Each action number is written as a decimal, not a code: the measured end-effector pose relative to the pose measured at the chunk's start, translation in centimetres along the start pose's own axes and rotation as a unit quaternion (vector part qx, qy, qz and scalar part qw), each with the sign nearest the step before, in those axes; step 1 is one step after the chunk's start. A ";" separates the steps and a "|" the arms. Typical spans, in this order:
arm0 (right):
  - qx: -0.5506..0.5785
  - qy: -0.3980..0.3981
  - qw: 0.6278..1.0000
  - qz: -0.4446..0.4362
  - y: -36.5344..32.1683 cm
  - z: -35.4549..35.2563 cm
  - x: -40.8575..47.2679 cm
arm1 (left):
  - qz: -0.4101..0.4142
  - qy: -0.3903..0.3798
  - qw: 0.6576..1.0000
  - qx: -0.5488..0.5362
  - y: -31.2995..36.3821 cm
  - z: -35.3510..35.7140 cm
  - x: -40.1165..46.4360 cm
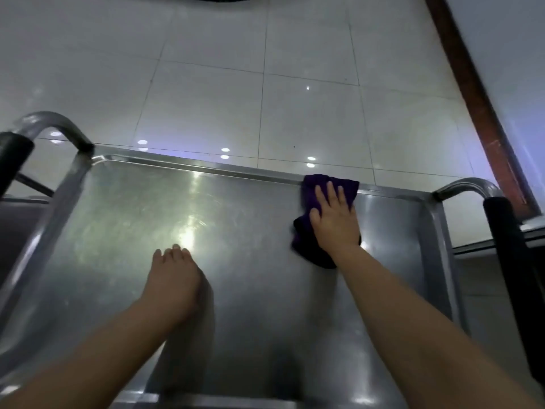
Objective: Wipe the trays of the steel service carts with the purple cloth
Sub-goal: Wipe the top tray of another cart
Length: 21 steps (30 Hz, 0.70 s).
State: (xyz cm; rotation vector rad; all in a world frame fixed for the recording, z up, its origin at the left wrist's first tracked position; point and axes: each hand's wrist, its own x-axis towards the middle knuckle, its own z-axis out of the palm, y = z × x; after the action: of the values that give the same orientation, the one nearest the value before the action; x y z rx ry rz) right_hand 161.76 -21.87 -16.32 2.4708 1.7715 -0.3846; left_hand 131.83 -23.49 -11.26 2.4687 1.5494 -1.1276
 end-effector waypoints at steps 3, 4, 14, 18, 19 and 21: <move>0.012 0.005 0.999 0.037 6.4 -0.5 -0.4 | -0.004 0.005 1.000 0.000 0.7 -0.2 0.0; 0.017 0.005 0.999 0.047 8.2 -0.6 -0.5 | -0.009 0.003 1.000 -0.006 0.8 -0.3 0.0; 0.067 0.028 0.981 0.178 16.7 -0.4 -6.3 | -0.017 0.005 0.992 -0.121 0.9 0.0 -1.7; 0.064 0.030 0.975 0.213 13.0 0.8 -9.9 | -0.012 0.027 0.984 -0.173 0.6 1.3 -2.3; 0.064 0.029 0.975 0.210 11.5 1.2 -10.7 | -0.009 0.038 0.983 -0.179 0.5 1.6 -2.4; 0.058 0.032 0.981 0.183 7.9 2.0 -12.1 | -0.002 0.055 0.980 -0.191 0.3 2.4 -2.6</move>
State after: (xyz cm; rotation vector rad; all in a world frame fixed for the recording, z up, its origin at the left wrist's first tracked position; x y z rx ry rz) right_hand 165.18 -36.03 -15.94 2.8428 1.3010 -0.3890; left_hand 130.07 -26.55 -11.58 2.2976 1.6163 -0.6267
